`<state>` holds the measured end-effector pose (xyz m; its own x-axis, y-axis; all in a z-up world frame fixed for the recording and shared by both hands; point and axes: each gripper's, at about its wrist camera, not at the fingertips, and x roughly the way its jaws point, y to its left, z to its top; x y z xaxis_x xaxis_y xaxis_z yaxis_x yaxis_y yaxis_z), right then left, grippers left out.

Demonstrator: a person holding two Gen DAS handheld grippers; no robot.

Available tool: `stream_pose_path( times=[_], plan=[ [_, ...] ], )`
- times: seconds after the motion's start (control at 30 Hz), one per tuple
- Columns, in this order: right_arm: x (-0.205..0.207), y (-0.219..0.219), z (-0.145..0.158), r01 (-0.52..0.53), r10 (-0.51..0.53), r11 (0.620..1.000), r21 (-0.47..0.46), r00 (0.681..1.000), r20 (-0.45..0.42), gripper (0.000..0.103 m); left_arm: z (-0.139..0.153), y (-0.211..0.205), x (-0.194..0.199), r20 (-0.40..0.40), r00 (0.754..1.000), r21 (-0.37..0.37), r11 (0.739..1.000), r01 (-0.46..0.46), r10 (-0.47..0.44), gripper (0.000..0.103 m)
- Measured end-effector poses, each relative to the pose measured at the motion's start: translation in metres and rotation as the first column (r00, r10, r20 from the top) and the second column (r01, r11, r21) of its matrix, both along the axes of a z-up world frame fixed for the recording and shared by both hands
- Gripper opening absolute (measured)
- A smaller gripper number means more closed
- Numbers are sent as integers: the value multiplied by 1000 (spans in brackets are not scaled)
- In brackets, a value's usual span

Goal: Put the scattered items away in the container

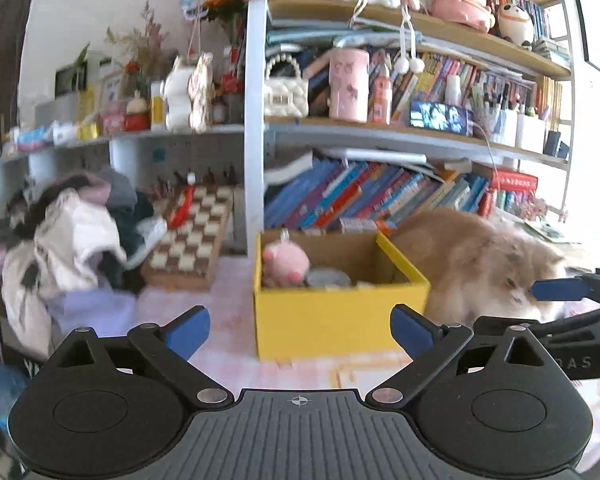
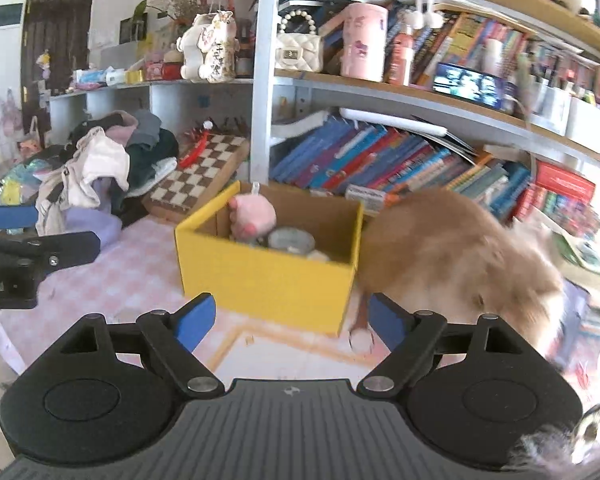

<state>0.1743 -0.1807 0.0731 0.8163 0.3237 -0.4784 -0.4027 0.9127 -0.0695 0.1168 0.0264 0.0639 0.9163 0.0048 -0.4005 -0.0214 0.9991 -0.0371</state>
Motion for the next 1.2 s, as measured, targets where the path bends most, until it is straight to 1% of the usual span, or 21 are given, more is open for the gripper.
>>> stream_pose_path(
  times=[0.1, 0.2, 0.27, 0.3, 0.37, 0.47, 0.7, 1.03, 1.2],
  plan=[
    [-24, -4, -9, 25, -25, 1000, -7, 1000, -6, 85, -10, -6, -16, -30, 1000, -14, 1000, -1, 0, 99],
    [-44, -9, -18, 59, -59, 998, 0, 998, -16, 86, -15, -12, -30, -37, 999, 6, 1000, -5, 6, 99],
    [-56, -12, -25, 89, -89, 996, 5, 996, -26, 88, -19, -15, -38, -42, 999, 21, 999, -27, 28, 99],
    [-62, -15, -29, 108, -108, 994, 7, 994, -31, 91, -21, -16, -41, -44, 998, 28, 999, -38, 39, 99],
    [-72, -20, -37, 145, -145, 989, 8, 989, -40, 93, -26, -19, -46, -43, 997, 24, 998, -59, 60, 99],
    [-78, -26, -46, 176, -175, 984, 4, 982, -70, 93, -33, -24, -50, -62, 996, 24, 997, -67, 68, 99],
    [-89, -32, -59, 200, -197, 980, 7, 972, -125, 93, -41, -33, -58, -89, 994, 42, 998, -54, 57, 102],
    [-94, -31, -64, 211, -209, 978, 1, 968, -139, 99, -45, -37, -59, -126, 990, 43, 998, -55, 60, 103],
    [-94, -29, -64, 203, -202, 979, -3, 969, -143, 100, -47, -38, -59, -142, 988, 45, 998, -54, 60, 103]
  ],
)
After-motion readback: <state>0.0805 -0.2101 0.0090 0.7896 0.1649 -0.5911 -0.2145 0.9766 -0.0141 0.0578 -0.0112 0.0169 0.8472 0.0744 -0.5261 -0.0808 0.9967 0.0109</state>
